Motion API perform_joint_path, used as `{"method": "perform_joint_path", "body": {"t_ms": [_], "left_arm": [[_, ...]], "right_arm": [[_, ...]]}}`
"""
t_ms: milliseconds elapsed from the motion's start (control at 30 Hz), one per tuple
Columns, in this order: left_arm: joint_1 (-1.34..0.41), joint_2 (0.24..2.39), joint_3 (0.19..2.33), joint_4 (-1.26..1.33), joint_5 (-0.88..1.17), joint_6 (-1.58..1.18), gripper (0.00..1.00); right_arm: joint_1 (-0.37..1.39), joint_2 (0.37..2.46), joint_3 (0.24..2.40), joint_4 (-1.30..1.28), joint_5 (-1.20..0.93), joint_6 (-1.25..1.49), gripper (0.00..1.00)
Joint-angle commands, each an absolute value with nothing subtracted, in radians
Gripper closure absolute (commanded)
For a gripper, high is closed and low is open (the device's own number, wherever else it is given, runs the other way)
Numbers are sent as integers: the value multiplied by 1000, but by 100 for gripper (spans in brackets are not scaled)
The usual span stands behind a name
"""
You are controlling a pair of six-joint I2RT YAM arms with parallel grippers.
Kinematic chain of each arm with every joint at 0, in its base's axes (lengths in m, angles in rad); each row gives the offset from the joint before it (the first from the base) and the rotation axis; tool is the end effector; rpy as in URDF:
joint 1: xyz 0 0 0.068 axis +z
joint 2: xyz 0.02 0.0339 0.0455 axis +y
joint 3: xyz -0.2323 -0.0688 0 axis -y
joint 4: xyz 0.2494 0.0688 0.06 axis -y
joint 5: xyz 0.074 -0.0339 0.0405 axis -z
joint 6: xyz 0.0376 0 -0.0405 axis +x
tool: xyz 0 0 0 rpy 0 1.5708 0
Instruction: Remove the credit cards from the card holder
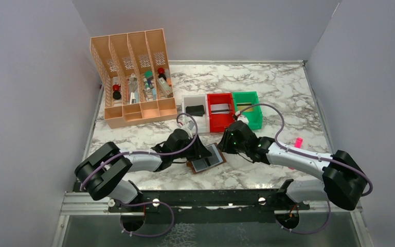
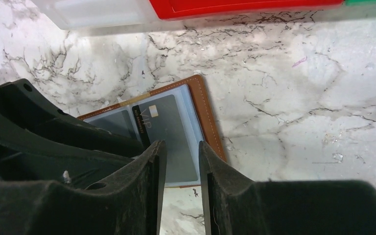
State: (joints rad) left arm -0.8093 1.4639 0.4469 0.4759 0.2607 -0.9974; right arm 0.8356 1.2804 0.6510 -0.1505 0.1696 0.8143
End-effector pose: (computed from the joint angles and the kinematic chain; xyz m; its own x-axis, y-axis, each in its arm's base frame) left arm 0.1807 -0.2035 0.1071 -0.9084 -0.2235 -0.3535 0.1635 0.5881 -0.7921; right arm 0.1854 0.1955 0.1597 -0.7969 0.1875 -0.5743 -0.1035 0.8942 0.4356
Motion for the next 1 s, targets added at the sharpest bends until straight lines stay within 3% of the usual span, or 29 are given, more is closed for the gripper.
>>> {"method": "perform_joint_path", "body": {"t_ms": [0, 233, 600, 967], "left_arm": [[-812, 1348, 380, 490, 147, -978, 59], [-812, 1295, 419, 351, 140, -936, 54], [-812, 1399, 452, 336, 205, -941, 51], [-812, 1464, 439, 318, 162, -971, 48]], "right_arm": [[833, 1261, 628, -123, 118, 773, 66], [833, 1373, 652, 11, -123, 693, 69], [833, 1517, 707, -104, -4, 642, 68], [833, 1513, 702, -170, 81, 612, 65]]}}
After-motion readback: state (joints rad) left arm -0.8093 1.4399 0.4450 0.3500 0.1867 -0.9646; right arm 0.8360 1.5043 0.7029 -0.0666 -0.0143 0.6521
